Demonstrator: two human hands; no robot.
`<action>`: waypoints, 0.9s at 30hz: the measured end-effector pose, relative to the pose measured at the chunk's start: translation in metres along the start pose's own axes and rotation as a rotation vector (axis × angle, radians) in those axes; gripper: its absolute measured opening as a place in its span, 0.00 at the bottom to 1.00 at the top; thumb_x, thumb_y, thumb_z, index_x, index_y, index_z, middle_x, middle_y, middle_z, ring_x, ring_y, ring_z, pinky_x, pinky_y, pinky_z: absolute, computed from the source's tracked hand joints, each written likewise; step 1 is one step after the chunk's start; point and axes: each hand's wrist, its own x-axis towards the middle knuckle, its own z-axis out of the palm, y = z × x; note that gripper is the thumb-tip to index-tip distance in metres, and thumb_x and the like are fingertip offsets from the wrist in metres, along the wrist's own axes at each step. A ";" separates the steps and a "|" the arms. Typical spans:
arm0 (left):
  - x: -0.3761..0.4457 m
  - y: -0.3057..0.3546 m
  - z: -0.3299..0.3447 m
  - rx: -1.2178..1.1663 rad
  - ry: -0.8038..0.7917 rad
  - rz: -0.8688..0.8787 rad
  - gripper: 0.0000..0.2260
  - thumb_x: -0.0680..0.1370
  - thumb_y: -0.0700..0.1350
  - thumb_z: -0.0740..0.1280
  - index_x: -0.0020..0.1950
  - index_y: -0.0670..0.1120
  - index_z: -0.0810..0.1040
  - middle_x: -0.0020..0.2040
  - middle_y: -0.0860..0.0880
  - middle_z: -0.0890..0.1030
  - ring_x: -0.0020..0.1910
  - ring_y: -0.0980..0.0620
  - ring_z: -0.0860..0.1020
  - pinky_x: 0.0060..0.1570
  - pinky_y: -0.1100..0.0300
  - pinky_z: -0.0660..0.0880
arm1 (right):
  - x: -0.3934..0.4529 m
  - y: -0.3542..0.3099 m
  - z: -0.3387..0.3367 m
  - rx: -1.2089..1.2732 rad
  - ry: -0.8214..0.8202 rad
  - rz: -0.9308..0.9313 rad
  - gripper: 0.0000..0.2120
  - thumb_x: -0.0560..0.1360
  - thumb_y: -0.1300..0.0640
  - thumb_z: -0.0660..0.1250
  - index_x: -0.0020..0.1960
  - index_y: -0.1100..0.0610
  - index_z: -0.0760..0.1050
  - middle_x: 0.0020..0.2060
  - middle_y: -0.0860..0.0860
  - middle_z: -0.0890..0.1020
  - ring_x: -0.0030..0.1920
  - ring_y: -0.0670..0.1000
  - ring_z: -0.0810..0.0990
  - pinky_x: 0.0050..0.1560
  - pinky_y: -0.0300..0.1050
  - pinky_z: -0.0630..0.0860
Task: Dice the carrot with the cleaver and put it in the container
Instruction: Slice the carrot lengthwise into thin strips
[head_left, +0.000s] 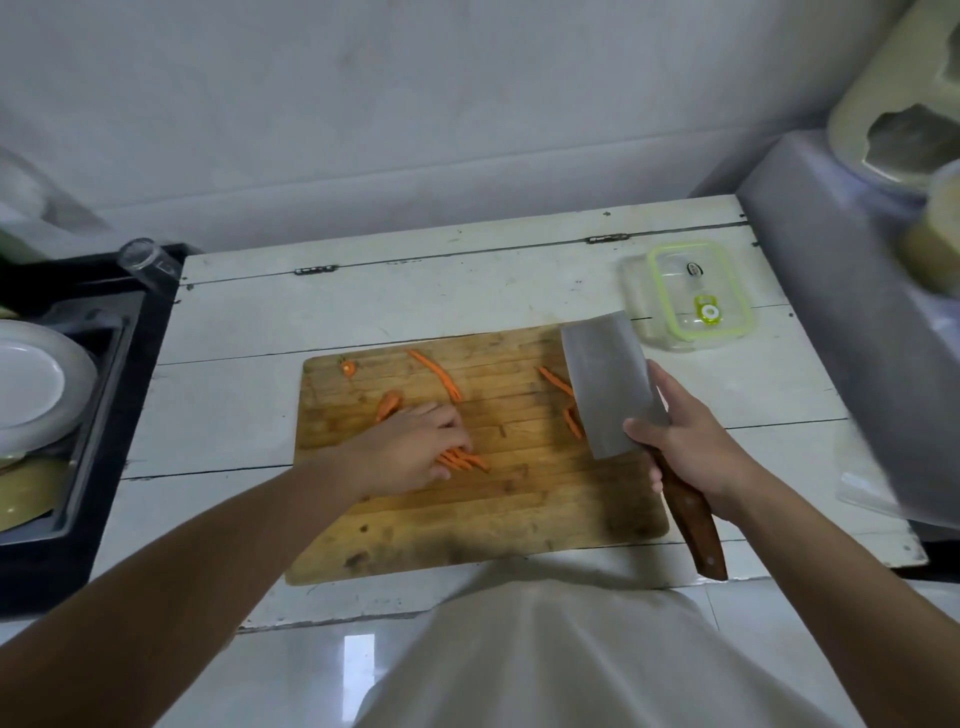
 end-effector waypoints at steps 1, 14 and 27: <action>-0.001 0.000 0.004 0.013 0.045 -0.007 0.16 0.81 0.51 0.69 0.69 0.55 0.75 0.63 0.56 0.72 0.60 0.57 0.66 0.62 0.59 0.67 | -0.001 0.001 0.000 -0.009 0.025 -0.002 0.34 0.80 0.68 0.63 0.75 0.37 0.63 0.39 0.49 0.83 0.24 0.56 0.70 0.26 0.48 0.73; 0.090 0.068 -0.020 0.096 0.277 0.132 0.21 0.81 0.40 0.66 0.73 0.52 0.74 0.72 0.50 0.74 0.72 0.47 0.69 0.69 0.49 0.69 | -0.019 0.011 -0.026 -0.123 0.178 0.037 0.34 0.78 0.69 0.60 0.75 0.37 0.61 0.40 0.57 0.79 0.24 0.60 0.76 0.27 0.51 0.76; 0.094 0.038 -0.017 -0.210 0.210 -0.305 0.10 0.83 0.58 0.62 0.54 0.53 0.76 0.49 0.55 0.75 0.52 0.50 0.75 0.48 0.51 0.73 | -0.028 0.021 -0.033 -0.137 0.153 0.041 0.34 0.79 0.66 0.61 0.74 0.34 0.60 0.36 0.52 0.78 0.23 0.60 0.76 0.27 0.49 0.76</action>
